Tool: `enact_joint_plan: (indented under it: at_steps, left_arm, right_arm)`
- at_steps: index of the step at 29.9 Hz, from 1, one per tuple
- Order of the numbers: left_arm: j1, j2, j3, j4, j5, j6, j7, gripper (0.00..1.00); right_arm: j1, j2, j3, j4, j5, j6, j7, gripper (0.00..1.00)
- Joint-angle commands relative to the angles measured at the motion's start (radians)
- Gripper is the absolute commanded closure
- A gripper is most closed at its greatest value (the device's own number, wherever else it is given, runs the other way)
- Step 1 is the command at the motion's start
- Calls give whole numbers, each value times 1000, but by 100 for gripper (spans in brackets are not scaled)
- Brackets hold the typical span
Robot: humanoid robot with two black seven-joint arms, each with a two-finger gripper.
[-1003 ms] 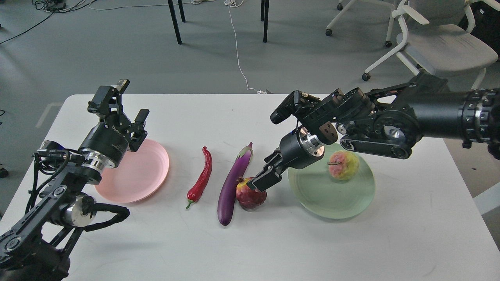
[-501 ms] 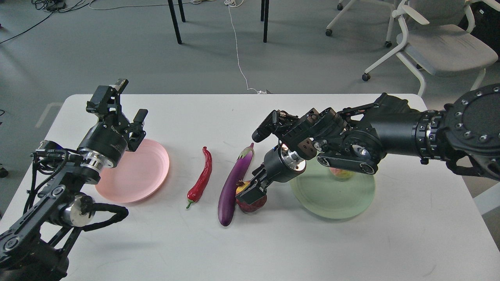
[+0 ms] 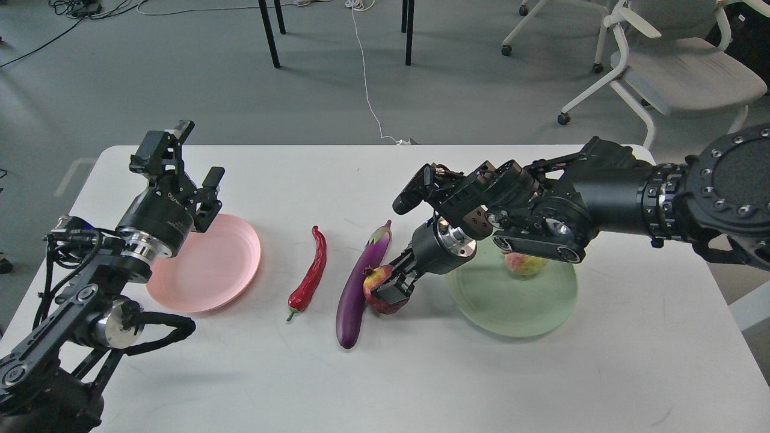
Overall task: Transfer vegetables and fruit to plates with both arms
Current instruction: 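Lift the apple and lower it onto the green plate, then open the right gripper and withdraw it from the plate, then reach the left gripper down and grasp the red chili pepper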
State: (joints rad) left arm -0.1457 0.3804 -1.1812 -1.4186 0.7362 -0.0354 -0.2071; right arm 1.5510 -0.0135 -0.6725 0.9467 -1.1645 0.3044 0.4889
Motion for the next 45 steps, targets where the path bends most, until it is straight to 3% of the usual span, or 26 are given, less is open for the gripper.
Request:
enact_joint_plan:
  at_steps: [1, 6, 10, 14, 17, 19, 24, 29, 33, 36, 39, 45]
  left_arm:
    - [0, 0, 0, 0, 0, -1, 0, 1]
    - [0, -1, 3, 0, 0, -1, 0, 1]
    - [-2, -1, 5, 0, -1, -1, 0, 1]
    - [-2, -3, 6, 0, -1, -1, 0, 1]
    - [0, -3, 6, 0, -1, -1, 0, 1]
    - [-2, -1, 5, 0, -1, -1, 0, 1]
    - [-2, 3, 5, -2, -1, -1, 0, 1]
    - [-2, 32, -5, -11, 2, 0, -11, 1]
    - [-17, 80, -5, -11, 14, 0, -104, 1]
    - [-44, 129, 15, -31, 26, -29, -123, 1]
    - [-93, 167, 112, -46, 128, -83, -120, 1]
    - [-286, 212, 412, -45, 729, -113, -114, 1]
  right_arm:
    - [78, -95, -1, 76, -4, 7, 0, 62]
    - [127, -308, -25, 230, -52, 12, 0, 61]
    - [113, -425, -84, 259, -150, 10, 0, 59]
    - [55, -483, -93, 261, -173, 10, 0, 47]
    - [31, -488, -93, 254, -173, 7, 0, 20]
    - [29, -488, -87, 254, -173, 7, 0, 10]
    - [38, -487, -36, 256, -155, 7, 0, 6]
    - [18, -554, 155, 254, 16, -1, 0, 4]
    - [-127, -624, 310, 251, 375, -4, 0, 3]
    - [-300, -666, 474, 248, 601, -4, 0, 3]
    - [-474, -690, 657, 242, 745, -5, 0, 3]
    - [-810, -726, 1008, 218, 881, 2, 0, 3]
